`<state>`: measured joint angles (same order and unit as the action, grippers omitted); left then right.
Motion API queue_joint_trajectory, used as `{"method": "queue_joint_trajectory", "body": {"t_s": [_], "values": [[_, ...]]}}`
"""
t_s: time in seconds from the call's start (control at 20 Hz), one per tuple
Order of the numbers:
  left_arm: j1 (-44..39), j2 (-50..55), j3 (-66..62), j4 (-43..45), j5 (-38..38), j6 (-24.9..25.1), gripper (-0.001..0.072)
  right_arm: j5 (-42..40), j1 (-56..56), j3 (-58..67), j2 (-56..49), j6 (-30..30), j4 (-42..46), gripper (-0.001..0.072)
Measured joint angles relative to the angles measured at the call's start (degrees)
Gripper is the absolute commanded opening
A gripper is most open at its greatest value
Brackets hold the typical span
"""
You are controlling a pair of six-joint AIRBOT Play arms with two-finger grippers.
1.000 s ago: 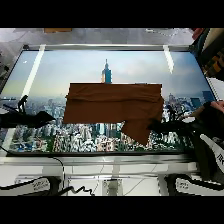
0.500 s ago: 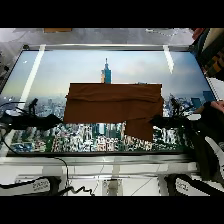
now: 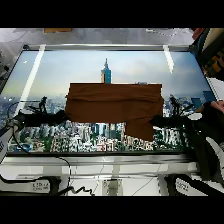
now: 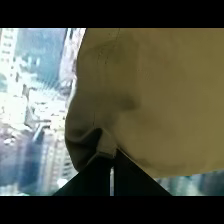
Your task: Fold the clothes and pants, and hang the long-sleeved shirts on hangers.
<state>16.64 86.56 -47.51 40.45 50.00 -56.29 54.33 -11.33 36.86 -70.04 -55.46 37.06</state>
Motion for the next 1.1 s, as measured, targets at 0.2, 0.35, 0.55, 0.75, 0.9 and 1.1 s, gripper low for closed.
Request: {"method": "queue_joint_trajectory", "body": {"t_s": [0.2, 0.35, 0.55, 0.75, 0.9, 1.1], "values": [[0.94, -5.84, -0.26, 3.80, 4.09, 1.77, 0.0007, 1.66, 0.00, 0.74, 5.92, -2.47, 4.13, 0.0010], [2.32, -12.17, 0.02, 7.52, 7.43, 1.14, 0.0007, 5.05, 0.00, 0.92, 13.00, -7.13, 9.92, 0.0010], [3.48, -21.49, 2.16, 9.84, 10.36, -0.11, 0.0007, 10.12, 0.00, 0.98, 23.04, -13.64, 16.31, 0.0010], [3.74, -29.09, 4.00, 10.34, 10.95, -2.34, 0.0005, 12.33, 0.00, 1.01, 30.67, -19.02, 19.06, 0.0010], [2.40, -30.49, 4.44, 8.24, 4.85, -3.34, 0.0006, 6.64, 0.00, 0.85, 31.12, -21.88, 19.96, 0.0009], [-5.35, -25.22, 4.48, 4.42, -9.07, -3.61, 0.0005, -6.25, 0.37, 0.79, 23.06, -24.06, 18.49, 0.0009]]}}
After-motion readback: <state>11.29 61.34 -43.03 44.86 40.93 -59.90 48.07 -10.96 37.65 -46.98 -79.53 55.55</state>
